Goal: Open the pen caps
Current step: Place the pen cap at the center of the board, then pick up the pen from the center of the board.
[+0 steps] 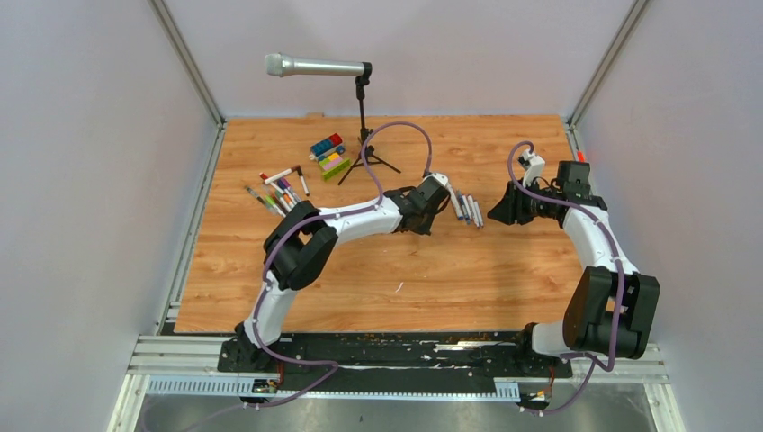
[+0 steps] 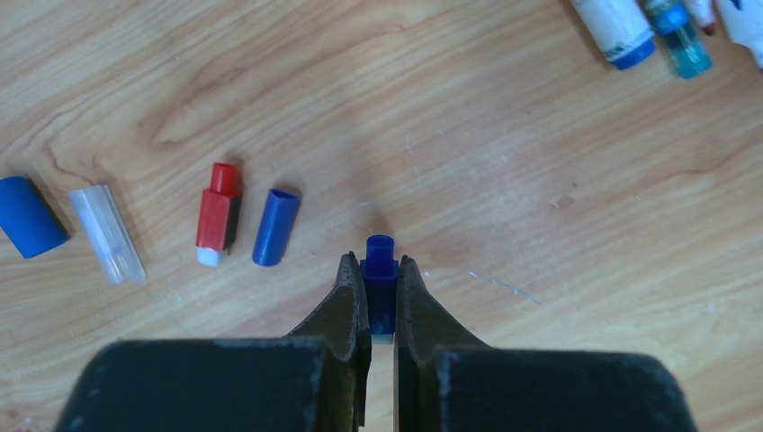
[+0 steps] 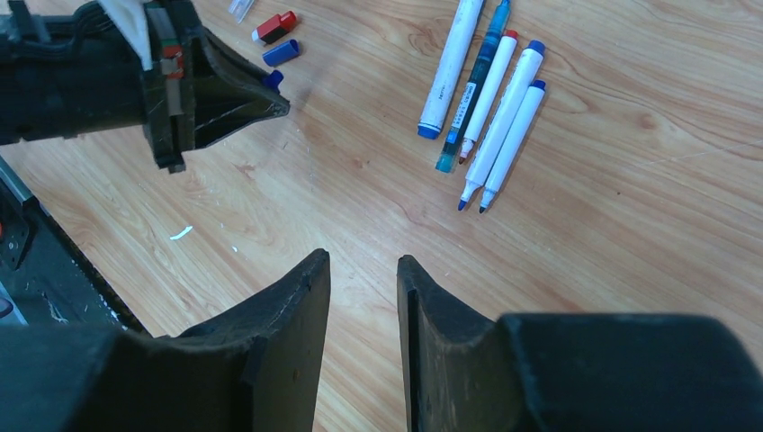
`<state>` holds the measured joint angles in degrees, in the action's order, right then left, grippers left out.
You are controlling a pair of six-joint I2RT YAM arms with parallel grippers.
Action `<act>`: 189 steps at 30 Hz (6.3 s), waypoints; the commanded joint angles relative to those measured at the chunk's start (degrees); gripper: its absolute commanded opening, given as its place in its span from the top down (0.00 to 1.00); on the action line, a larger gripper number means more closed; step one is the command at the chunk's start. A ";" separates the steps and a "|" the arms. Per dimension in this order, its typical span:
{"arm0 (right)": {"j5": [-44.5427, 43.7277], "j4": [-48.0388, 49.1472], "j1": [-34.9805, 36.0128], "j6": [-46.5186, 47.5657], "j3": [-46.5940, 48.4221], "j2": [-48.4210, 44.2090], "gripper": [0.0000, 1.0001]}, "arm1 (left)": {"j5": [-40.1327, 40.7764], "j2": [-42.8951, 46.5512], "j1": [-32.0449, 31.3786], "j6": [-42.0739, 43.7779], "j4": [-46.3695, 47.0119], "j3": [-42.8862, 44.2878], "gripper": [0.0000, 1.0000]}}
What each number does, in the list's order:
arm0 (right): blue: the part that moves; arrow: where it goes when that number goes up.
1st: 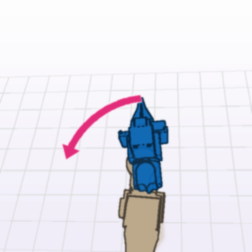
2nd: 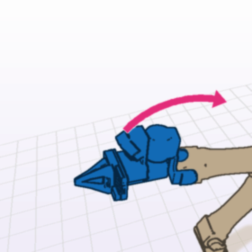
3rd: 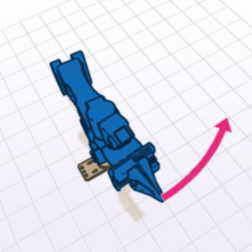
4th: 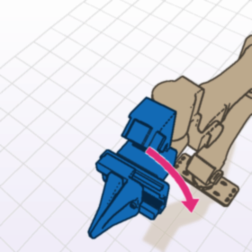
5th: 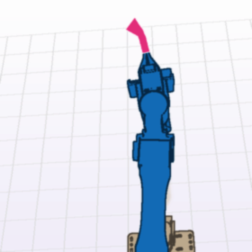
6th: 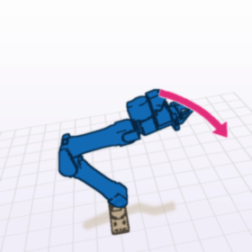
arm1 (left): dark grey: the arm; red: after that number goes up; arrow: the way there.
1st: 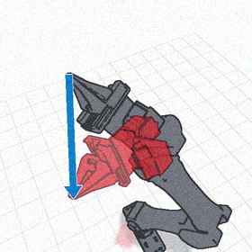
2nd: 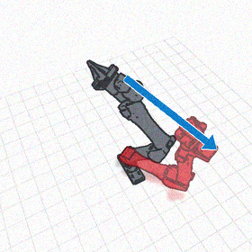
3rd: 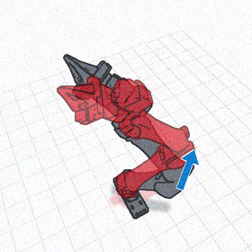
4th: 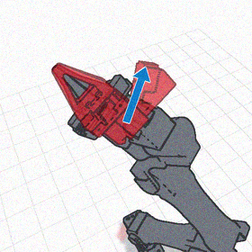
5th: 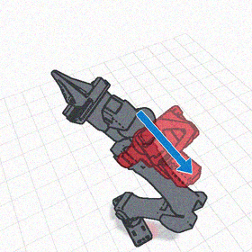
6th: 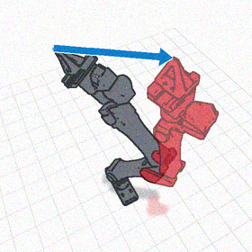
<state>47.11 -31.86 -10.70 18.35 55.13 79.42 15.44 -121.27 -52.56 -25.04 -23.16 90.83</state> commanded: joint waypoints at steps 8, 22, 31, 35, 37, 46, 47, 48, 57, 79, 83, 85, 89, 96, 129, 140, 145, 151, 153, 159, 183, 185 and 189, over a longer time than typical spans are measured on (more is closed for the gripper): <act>2.11 2.37 -0.41 1.47 -0.14 0.20 0.66 | -1.53 -3.44 2.68 1.83 -3.30 5.98 0.89; 2.45 2.33 -0.55 1.51 -0.12 0.21 0.66 | -2.31 -1.44 3.16 2.34 -3.30 5.61 0.78; 2.71 2.31 -0.72 1.50 -0.14 0.04 0.66 | -1.91 0.61 3.25 3.06 -3.20 5.00 0.73; 2.81 2.25 -0.86 1.51 -0.12 0.04 0.66 | -1.91 1.65 3.25 3.35 -3.12 4.85 0.70; 2.85 2.24 -0.97 1.47 -0.11 -0.08 0.66 | -1.78 2.13 3.30 3.41 -3.04 4.89 0.68; 3.07 2.32 -1.25 1.45 -0.20 -0.23 0.66 | -1.65 4.47 3.25 3.64 -2.67 4.31 0.65; 3.15 2.35 -1.33 1.46 -0.22 -0.21 0.66 | -1.52 4.74 3.25 3.64 -2.55 4.23 0.64; 3.16 2.34 -1.38 1.43 -0.21 -0.22 0.66 | -1.43 4.92 3.25 3.67 -2.54 4.13 0.64; 3.42 2.33 -1.69 1.37 -0.20 -0.32 0.66 | -2.11 4.05 3.25 3.73 -2.70 4.10 0.60; 3.78 2.37 -2.17 1.33 -0.33 -0.32 0.66 | -5.68 0.24 4.13 2.29 -3.00 4.71 0.54; 3.86 2.33 -2.21 1.29 -0.29 -0.32 0.66 | -5.61 0.29 4.22 2.27 -3.18 4.62 0.54; 3.86 2.31 -2.18 1.34 -0.36 -0.32 0.66 | -5.45 0.53 4.25 2.27 -3.17 4.58 0.54; 3.95 2.35 -2.31 1.34 -0.30 -0.24 0.66 | -5.26 1.75 4.30 2.40 -2.86 4.17 0.54; 4.20 2.24 -2.48 1.32 -0.34 -0.35 0.66 | -4.70 10.03 4.37 2.69 2.15 -5.62 0.54; 4.63 2.15 -2.90 1.33 -0.20 -0.49 0.66 | -7.15 33.76 37.65 -8.05 3.65 -29.00 0.36; 5.07 1.91 -3.48 1.43 -0.20 -0.43 0.66 | -3.08 8.73 41.54 -5.31 -14.04 -4.00 0.37; 5.16 1.59 -3.53 1.55 0.10 0.09 0.66 | -1.23 3.01 42.39 -3.81 -16.29 1.89 0.44; 5.15 1.46 -3.54 1.78 0.17 0.28 0.66 | -2.33 -0.72 44.12 -3.80 -17.06 5.32 0.51; 5.10 1.45 -3.49 1.78 0.10 0.38 0.66 | -2.49 -1.65 44.57 -3.64 -17.23 6.61 0.52; 4.95 1.37 -3.49 1.84 0.15 0.47 0.66 | -4.54 -4.46 45.47 -2.69 -18.36 10.82 0.55; 4.83 1.18 -3.71 2.04 0.32 0.69 0.66 | -7.13 -8.57 46.65 -1.76 -19.62 14.49 0.82; 4.83 1.18 -3.69 2.04 0.30 0.72 0.66 | -7.39 -7.91 46.67 -1.43 -19.36 13.81 0.86; 4.83 1.18 -3.77 2.04 0.31 0.56 0.66 | -8.30 -4.50 46.61 -0.21 -17.70 11.21 0.94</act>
<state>50.28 -31.94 -14.09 19.03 55.11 79.79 8.71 -129.32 -6.28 -27.16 -42.17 104.51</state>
